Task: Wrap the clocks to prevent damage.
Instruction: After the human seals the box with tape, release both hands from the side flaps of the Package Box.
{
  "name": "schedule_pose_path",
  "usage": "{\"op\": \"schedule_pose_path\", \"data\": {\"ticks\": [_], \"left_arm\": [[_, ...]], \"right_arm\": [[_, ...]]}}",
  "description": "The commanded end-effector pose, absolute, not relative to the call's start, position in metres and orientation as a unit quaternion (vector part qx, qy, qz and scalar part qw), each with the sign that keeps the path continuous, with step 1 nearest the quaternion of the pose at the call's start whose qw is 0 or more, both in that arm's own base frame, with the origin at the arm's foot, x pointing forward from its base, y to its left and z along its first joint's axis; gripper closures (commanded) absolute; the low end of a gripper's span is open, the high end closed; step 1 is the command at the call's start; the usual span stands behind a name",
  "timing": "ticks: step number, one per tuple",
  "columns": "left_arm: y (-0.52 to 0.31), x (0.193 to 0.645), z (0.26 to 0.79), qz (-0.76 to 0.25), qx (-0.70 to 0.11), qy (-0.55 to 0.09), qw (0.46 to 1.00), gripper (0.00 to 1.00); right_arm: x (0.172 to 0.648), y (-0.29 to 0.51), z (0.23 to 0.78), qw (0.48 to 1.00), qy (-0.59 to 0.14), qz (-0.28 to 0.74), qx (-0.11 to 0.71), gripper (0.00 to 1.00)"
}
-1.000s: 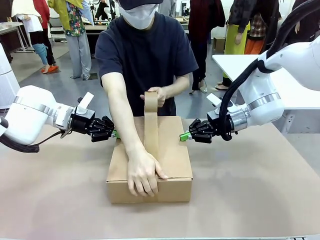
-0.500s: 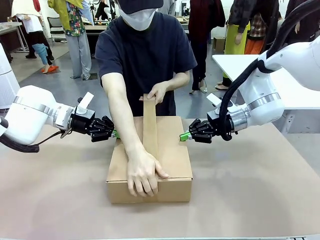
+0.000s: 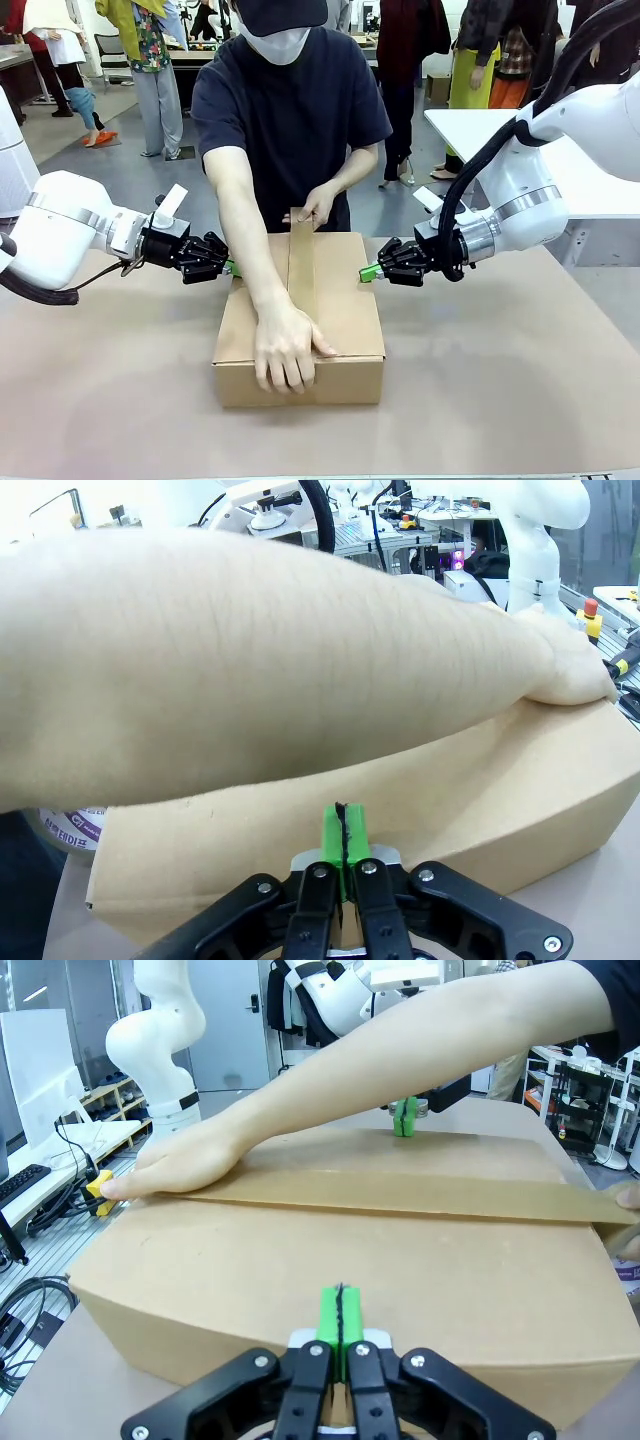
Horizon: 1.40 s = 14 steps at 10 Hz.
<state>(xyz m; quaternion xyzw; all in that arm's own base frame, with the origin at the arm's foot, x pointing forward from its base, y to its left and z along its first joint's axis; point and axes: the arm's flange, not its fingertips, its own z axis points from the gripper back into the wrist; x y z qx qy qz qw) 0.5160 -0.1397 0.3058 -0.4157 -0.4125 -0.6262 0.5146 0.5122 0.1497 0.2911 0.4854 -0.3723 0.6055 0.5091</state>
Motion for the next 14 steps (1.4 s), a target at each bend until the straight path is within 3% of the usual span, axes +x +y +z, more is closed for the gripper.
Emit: {"op": "schedule_pose_path", "data": {"ticks": [1, 14], "left_arm": [[-0.1414, 0.5155, 0.3029, -0.626, -0.414, -0.416, 0.514, 0.99], [-0.1414, 0.5155, 0.3029, -0.626, -0.414, -0.416, 0.514, 0.99]], "right_arm": [[0.5122, 0.1511, 0.2871, 0.514, -0.371, 0.605, 0.482, 0.99], [0.5122, 0.1511, 0.2871, 0.514, -0.371, 0.605, 0.482, 0.99]]}}
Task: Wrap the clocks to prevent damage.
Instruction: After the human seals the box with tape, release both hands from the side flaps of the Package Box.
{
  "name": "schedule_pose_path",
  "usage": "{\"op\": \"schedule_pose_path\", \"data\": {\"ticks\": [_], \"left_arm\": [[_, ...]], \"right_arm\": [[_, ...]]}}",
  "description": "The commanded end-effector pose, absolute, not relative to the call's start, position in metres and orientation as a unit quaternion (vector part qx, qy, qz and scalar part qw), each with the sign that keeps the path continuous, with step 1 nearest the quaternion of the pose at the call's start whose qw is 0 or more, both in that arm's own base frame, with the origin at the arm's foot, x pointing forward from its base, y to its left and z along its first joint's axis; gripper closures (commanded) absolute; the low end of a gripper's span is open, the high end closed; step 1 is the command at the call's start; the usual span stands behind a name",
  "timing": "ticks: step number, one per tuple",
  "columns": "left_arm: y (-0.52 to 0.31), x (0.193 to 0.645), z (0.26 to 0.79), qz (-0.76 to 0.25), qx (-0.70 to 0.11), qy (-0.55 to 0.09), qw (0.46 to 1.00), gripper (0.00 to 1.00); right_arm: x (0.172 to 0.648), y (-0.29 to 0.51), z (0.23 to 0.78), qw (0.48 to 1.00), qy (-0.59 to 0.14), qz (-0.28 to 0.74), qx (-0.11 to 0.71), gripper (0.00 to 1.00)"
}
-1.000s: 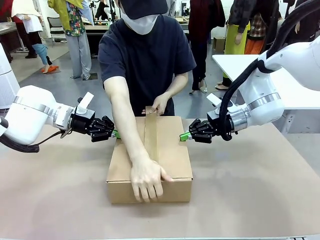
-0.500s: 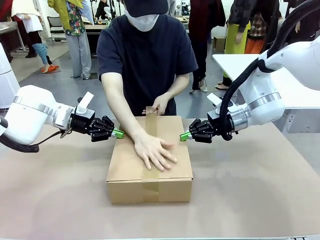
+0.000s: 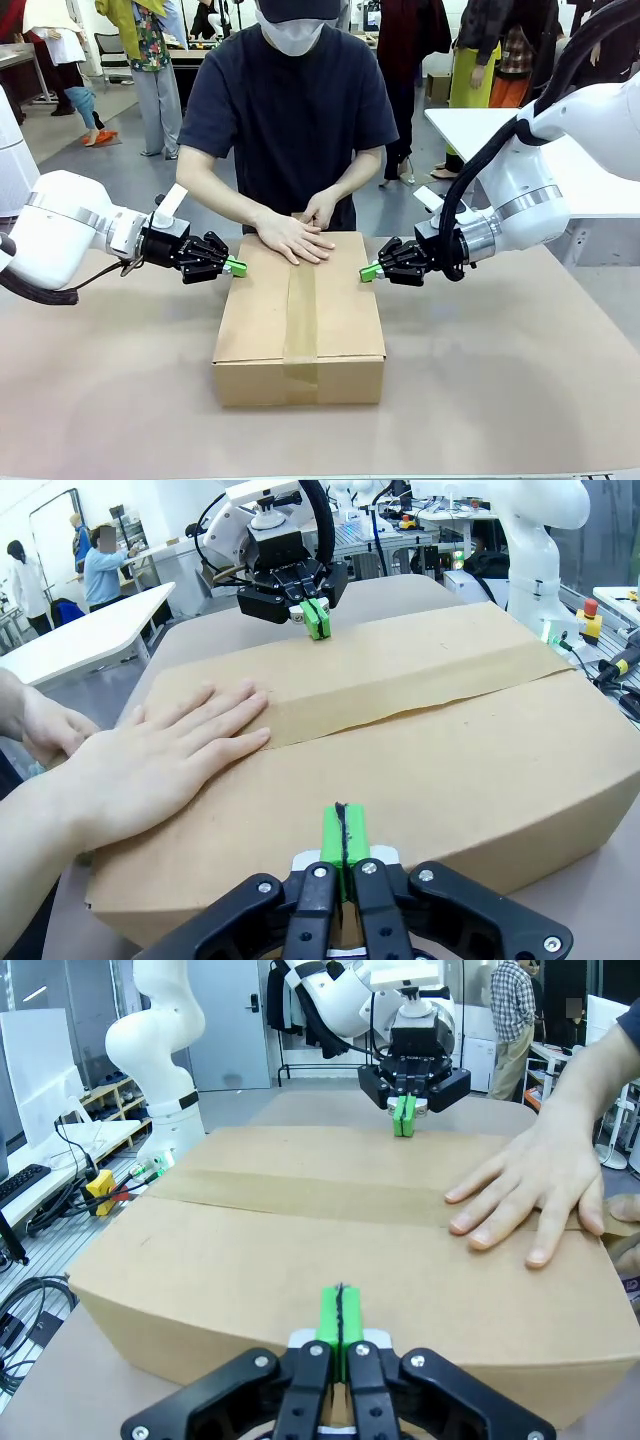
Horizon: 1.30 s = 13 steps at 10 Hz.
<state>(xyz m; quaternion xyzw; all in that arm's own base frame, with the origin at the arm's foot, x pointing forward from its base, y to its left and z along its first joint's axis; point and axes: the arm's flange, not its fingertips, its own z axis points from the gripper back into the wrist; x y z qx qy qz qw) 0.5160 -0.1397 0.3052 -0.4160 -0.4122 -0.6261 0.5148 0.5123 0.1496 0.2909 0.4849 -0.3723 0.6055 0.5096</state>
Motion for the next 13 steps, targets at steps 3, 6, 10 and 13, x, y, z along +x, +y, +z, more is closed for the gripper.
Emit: {"op": "schedule_pose_path", "data": {"ticks": [3, 6, 10, 13], "left_arm": [[-0.1414, 0.5155, 0.3029, -0.626, -0.414, -0.416, 0.514, 0.99], [-0.1414, 0.5155, 0.3029, -0.626, -0.414, -0.416, 0.514, 0.99], [-0.1414, 0.5155, 0.3029, -0.626, -0.414, -0.416, 0.514, 0.99], [-0.1414, 0.5155, 0.3029, -0.626, -0.414, -0.416, 0.514, 0.99]], "right_arm": [[0.5122, 0.1511, 0.2871, 0.514, -0.371, 0.605, 0.482, 0.99], [0.5122, 0.1511, 0.2871, 0.514, -0.371, 0.605, 0.482, 0.99], [0.5122, 0.1511, 0.2871, 0.514, -0.371, 0.605, 0.482, 0.99], [0.5122, 0.1511, 0.2871, 0.514, -0.371, 0.605, 0.482, 0.99]]}}
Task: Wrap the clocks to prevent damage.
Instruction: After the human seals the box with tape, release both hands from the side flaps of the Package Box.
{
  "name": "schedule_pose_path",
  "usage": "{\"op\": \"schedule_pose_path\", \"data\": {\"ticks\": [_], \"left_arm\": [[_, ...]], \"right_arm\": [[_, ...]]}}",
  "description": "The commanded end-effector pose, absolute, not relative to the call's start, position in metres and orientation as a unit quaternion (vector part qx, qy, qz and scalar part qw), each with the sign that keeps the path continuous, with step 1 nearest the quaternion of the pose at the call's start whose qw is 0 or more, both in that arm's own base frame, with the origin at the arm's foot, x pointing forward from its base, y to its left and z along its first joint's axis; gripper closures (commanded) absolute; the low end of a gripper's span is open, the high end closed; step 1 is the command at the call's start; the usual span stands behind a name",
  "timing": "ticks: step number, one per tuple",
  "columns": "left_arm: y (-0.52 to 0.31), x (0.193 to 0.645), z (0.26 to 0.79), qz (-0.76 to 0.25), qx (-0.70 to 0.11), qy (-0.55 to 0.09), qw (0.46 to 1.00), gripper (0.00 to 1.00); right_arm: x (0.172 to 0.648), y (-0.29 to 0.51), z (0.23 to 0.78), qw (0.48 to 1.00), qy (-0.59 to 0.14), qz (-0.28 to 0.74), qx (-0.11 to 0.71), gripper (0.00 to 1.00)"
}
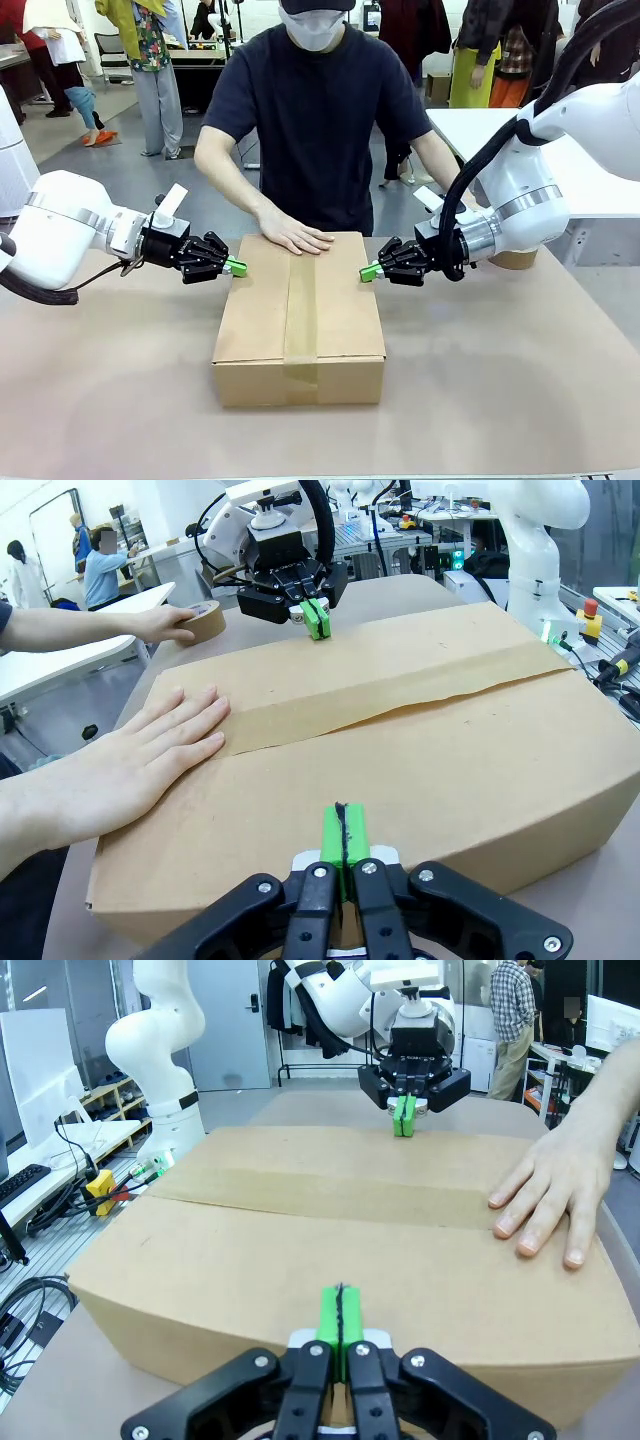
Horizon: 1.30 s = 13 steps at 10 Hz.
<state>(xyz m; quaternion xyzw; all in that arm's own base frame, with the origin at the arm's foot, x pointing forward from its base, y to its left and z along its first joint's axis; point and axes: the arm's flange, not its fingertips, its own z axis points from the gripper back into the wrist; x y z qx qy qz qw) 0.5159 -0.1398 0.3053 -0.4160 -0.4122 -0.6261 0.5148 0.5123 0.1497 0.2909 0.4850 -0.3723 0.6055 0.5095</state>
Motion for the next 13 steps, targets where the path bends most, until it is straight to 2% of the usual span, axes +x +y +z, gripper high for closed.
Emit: {"op": "schedule_pose_path", "data": {"ticks": [1, 10, 11, 13], "left_arm": [[-0.141, 0.516, 0.303, -0.626, -0.414, -0.416, 0.514, 0.99], [-0.14, 0.516, 0.306, -0.626, -0.416, -0.412, 0.514, 0.99], [-0.134, 0.517, 0.321, -0.643, -0.414, -0.372, 0.526, 0.99], [-0.118, 0.512, 0.39, -0.68, -0.385, -0.321, 0.535, 0.99]], "right_arm": [[0.512, 0.151, 0.287, 0.514, -0.371, 0.605, 0.482, 0.99], [0.512, 0.15, 0.291, 0.509, -0.372, 0.605, 0.485, 0.99], [0.508, 0.148, 0.308, 0.521, -0.341, 0.618, 0.48, 0.99], [0.486, 0.144, 0.374, 0.549, -0.31, 0.647, 0.428, 0.99]]}}
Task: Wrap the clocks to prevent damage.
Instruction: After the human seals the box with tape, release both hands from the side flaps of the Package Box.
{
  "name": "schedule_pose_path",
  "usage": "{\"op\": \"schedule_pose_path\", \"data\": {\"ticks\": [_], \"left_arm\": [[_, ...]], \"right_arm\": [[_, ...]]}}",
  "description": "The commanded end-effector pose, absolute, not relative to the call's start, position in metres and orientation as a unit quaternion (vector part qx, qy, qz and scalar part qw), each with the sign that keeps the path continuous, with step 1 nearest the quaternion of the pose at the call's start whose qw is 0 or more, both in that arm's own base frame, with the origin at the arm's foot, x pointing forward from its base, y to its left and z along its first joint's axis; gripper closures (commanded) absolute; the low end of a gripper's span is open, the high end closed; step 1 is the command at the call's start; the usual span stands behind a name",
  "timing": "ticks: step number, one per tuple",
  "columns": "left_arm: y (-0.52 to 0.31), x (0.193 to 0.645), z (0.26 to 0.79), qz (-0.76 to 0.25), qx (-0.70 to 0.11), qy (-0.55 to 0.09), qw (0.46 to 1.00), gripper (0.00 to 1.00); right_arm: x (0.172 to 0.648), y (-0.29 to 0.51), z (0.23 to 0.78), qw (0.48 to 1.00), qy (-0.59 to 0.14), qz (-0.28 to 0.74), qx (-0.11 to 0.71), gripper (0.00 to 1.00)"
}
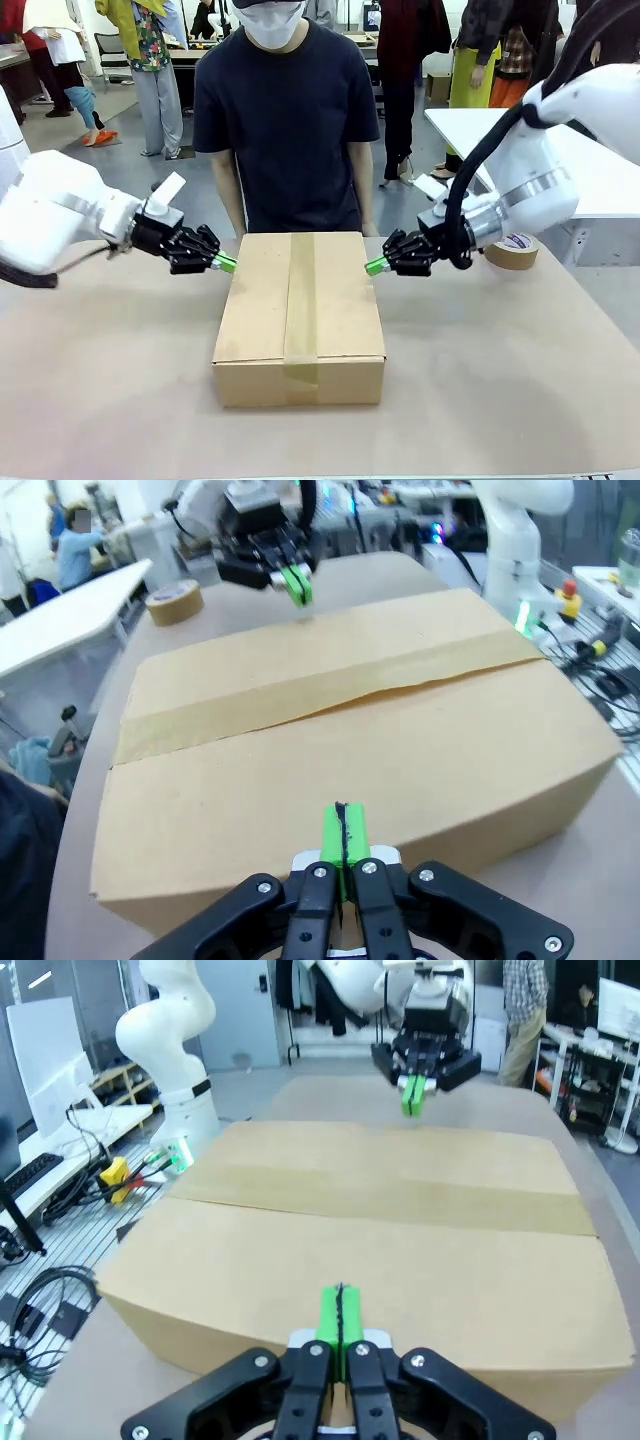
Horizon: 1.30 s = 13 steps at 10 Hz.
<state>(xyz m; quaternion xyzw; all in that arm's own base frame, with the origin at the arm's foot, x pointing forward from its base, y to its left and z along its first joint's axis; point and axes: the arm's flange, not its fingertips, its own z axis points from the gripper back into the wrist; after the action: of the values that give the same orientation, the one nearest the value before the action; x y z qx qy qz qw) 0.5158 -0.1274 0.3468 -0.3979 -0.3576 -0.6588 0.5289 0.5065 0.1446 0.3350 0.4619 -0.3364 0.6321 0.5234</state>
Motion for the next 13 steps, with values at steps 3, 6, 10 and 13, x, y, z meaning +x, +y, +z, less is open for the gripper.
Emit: {"op": "schedule_pose_path", "data": {"ticks": [3, 6, 10, 13], "left_arm": [[-0.093, 0.505, 0.479, -0.715, -0.317, -0.203, 0.589, 0.99], [-0.055, 0.476, 0.547, -0.696, -0.254, -0.204, 0.639, 0.99], [-0.034, 0.469, 0.569, -0.688, -0.237, -0.222, 0.649, 0.99], [-0.034, 0.469, 0.569, -0.688, -0.237, -0.222, 0.649, 0.99]], "right_arm": [[0.443, 0.131, 0.482, 0.625, -0.274, 0.652, 0.33, 0.99], [0.381, 0.096, 0.569, 0.701, -0.307, 0.6, 0.232, 0.99], [0.366, 0.07, 0.578, 0.711, -0.309, 0.587, 0.234, 0.99], [0.356, 0.072, 0.603, 0.711, -0.331, 0.584, 0.209, 0.99]]}}
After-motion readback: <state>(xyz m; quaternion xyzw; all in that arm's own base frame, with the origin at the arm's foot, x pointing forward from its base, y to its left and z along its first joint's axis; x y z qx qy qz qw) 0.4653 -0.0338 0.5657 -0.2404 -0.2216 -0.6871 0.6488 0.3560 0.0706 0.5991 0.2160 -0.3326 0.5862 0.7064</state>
